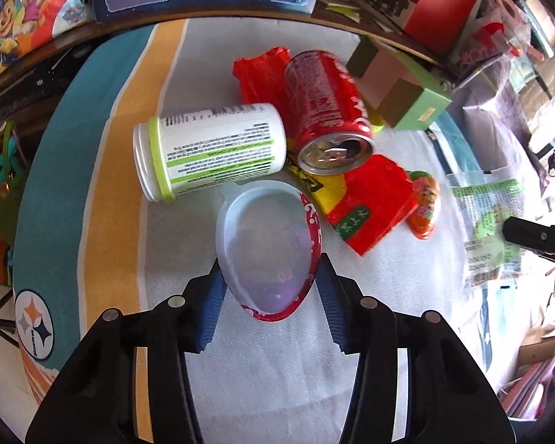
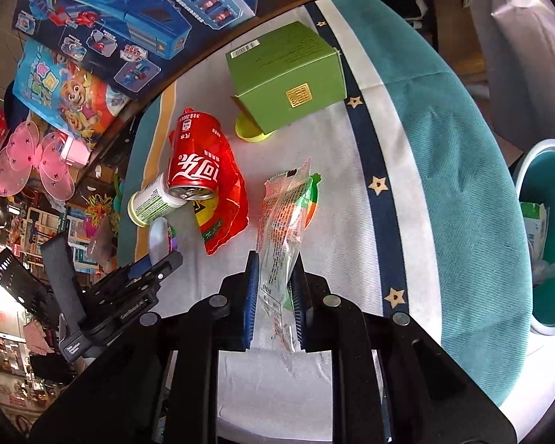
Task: Collect trash
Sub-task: 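Grasp the clear red-rimmed lid with the left tool while the right tool grasps the clear snack packet, then carry the lid and snack packet over the teal bin with both tools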
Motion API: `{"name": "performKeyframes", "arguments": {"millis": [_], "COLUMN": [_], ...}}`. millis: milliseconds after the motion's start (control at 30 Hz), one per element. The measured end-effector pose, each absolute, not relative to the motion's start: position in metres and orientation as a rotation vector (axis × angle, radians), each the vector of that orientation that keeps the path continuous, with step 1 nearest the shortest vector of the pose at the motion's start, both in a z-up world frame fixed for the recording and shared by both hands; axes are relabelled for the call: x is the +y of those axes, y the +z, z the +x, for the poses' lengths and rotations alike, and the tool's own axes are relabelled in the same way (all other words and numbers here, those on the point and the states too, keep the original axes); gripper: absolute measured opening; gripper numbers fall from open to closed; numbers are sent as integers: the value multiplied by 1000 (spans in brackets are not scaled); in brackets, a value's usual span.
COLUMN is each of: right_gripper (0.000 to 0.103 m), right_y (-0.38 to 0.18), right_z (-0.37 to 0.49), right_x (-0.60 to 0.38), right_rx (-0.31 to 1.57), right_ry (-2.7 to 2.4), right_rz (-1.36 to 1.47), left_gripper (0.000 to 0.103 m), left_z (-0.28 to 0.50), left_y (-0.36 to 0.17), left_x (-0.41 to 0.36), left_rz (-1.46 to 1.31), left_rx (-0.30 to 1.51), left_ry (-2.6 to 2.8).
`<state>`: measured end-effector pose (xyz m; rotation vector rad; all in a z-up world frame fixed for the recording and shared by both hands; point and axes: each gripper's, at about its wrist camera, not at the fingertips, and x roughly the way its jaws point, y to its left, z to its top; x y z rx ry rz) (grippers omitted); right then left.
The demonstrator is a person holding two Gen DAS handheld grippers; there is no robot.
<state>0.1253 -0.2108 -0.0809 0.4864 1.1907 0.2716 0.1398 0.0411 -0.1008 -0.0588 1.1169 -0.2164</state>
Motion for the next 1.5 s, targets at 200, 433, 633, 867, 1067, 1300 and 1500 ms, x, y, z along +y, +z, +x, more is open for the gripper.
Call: {"name": "performKeyframes", "arguments": {"millis": [200, 433, 633, 867, 1067, 1300, 1500], "right_gripper": [16, 16, 16, 16, 16, 16, 16], "right_y": [-75, -64, -58, -51, -63, -82, -92], "right_z": [115, 97, 75, 42, 17, 6, 0], "right_x": [-238, -288, -350, -435, -488, -524, -544], "right_rx": [1146, 1079, 1002, 903, 884, 901, 909], "right_ry": [257, 209, 133, 4, -76, -116, -135], "right_rz": [531, 595, 672, 756, 804, 845, 868], "left_gripper": [49, 49, 49, 49, 49, 49, 50], "left_z": [131, 125, 124, 115, 112, 107, 112], "left_y": [-80, -60, -48, -47, -60, -76, -93], "left_x": [16, -38, -103, -195, -265, -320, -353], "left_rz": [-32, 31, 109, 220, 300, 363, 386], "left_rx": [1102, 1078, 1083, 1089, 1118, 1145, 1181], "left_ry": [-280, -385, -504, -654, -733, -773, -791]}}
